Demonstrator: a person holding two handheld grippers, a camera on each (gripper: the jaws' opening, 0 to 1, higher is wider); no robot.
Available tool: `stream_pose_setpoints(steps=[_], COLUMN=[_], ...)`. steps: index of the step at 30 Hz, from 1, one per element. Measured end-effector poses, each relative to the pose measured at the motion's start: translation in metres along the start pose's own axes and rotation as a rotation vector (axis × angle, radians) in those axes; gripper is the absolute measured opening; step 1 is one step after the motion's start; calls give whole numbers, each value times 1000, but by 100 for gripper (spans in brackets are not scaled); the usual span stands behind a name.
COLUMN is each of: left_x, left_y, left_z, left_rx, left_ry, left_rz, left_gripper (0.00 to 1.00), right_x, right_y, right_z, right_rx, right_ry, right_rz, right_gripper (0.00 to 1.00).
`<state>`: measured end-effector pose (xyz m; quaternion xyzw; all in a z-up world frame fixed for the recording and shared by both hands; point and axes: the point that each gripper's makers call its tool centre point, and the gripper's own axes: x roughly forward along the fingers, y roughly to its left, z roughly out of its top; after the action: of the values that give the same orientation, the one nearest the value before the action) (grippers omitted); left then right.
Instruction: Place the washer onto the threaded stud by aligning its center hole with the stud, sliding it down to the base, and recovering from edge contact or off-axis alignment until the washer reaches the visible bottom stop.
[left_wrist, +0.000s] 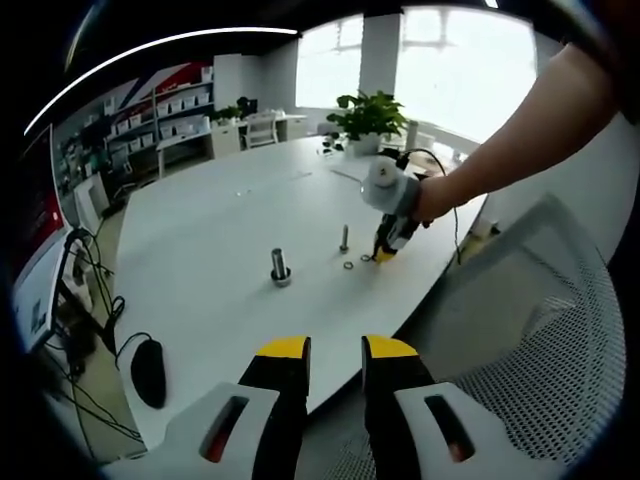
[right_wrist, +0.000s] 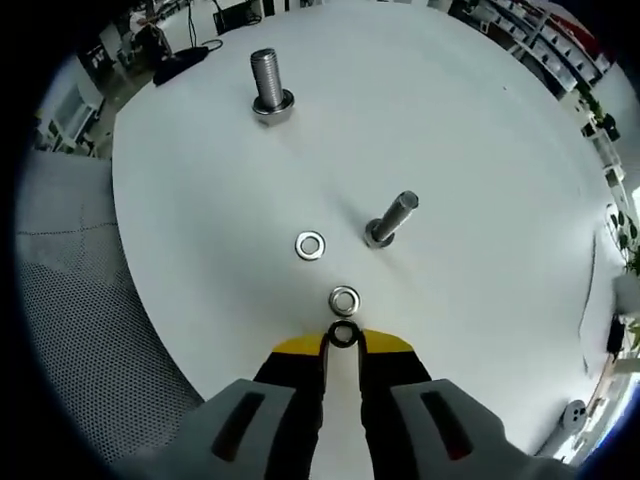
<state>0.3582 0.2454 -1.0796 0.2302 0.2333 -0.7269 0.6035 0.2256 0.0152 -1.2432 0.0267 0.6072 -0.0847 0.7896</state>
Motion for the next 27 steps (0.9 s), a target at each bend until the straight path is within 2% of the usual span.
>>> stream_pose_setpoints(steps=[2,5,12,16,18,20,22,24,27], left_x=[0,0,0,0,0,0,0,0,0], left_y=[0,0,0,0,0,0,0,0,0], left_z=[0,0,-1,0,0,0,0,0,1], left_rx=[0,1,1,2,2,3,2,2,2], left_ry=[1,2,5,3,2,1,-1,-1,-2], left_rz=[0,0,-1,-1,0,1,1,1,1], left_gripper=[18,18,18,18,18,18,18,18,18], right_x=[-7,-4,-4,-16,-26,-18,-34,-31,-39], right_y=[5,4,2,2,5,-11,-3,-12,-10], right_z=[-2,0,1,5,10,18,24,29,35], right_rx=[12,10,39,30,32,41,49,46,51], right_ry=[-20,-36,-31,-49,-64,-86,-105,-116,-128], right_rz=[-3,-13,-10,-18,-22,-22,-24,-28,-31], right_gripper=[15,14,14,14,14,14,14,14,14])
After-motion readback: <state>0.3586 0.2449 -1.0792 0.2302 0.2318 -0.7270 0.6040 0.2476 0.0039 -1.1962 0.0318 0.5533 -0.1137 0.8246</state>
